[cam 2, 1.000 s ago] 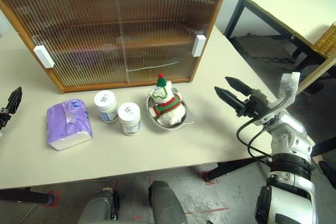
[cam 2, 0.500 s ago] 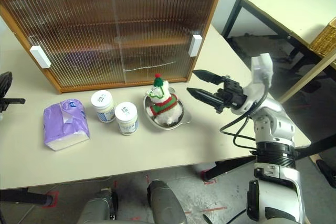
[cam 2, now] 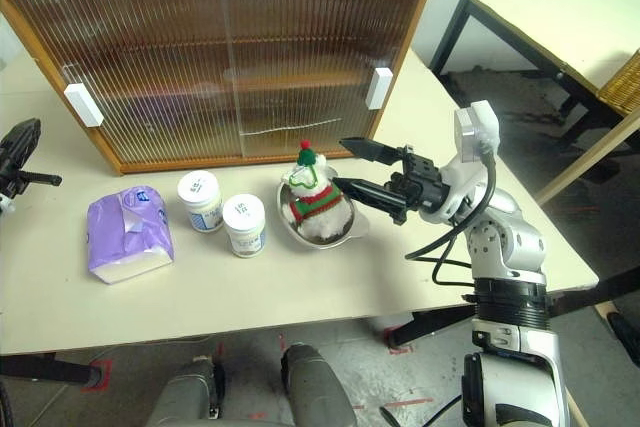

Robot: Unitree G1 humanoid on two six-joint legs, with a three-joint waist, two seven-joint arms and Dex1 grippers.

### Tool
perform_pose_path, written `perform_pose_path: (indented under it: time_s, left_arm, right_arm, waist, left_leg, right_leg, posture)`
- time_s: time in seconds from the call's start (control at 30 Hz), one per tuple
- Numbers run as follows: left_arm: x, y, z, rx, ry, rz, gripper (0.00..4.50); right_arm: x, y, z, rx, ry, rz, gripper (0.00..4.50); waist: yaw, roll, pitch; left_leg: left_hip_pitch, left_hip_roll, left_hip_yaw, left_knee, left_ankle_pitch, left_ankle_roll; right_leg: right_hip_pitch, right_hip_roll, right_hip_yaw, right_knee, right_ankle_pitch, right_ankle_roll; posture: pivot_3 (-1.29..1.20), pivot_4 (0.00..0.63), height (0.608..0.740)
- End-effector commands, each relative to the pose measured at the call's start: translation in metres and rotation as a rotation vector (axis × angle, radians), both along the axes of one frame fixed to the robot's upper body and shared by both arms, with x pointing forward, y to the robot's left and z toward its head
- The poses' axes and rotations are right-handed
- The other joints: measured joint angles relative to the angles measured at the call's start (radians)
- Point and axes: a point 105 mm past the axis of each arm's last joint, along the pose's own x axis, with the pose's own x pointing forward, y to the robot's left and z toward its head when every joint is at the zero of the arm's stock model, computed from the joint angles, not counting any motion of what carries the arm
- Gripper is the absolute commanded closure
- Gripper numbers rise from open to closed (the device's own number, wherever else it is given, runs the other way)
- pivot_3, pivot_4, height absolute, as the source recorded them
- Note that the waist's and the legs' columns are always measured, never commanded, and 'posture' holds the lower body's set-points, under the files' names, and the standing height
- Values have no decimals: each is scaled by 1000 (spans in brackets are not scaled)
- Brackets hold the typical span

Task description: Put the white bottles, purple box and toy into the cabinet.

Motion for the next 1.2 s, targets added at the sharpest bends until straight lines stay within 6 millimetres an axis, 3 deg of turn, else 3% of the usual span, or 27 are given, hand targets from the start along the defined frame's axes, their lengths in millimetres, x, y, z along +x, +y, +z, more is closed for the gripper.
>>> perform_pose_path:
  time_s: [0.03, 0.3, 0.6, 0.93, 1.2]
  left_arm:
    - [8, -1, -4, 8, 21, -17, 4453]
    - [23, -4, -4, 2, 28, -47, 4453]
    - [32, -22, -6, 0, 39, -121, 4453]
    - [37, -48, -11, -41, 29, -163, 4453]
    - [37, -50, -14, -52, 33, -165, 4453]
  right_arm:
    - [-4, 7, 1, -7, -13, 19, 0]
    - [-6, 15, -1, -7, -14, 41, 0]
    - [-10, 17, -2, 0, -10, 21, 0]
    - [-10, 17, -1, 12, -11, 0, 0]
    - [-7, 20, -2, 18, -9, 11, 0]
  waist:
    - [1, 0, 0]
    - [4, 0, 0]
    - [5, 0, 0]
    - [15, -2, -1]
    - [25, -2, -1]
  left_leg:
    - [0, 0, 0, 0, 0, 0]
    - [-1, 0, 0, 0, 0, 0]
    - [-1, 0, 0, 0, 0, 0]
    - [-4, -2, 0, 2, 0, 1]
    - [-8, -5, 0, 10, -1, 3]
  right_leg:
    - [0, 0, 0, 0, 0, 0]
    - [-1, 0, 0, 0, 1, -1]
    - [-1, 0, 0, -1, 0, 0]
    - [0, 0, 0, -3, 0, 1]
    - [1, 1, -2, -3, 3, 0]
  posture:
    - [-184, 120, 740]
    - [-184, 127, 740]
    - [-214, 124, 740]
    - [-217, 109, 740]
    - [-195, 101, 740]
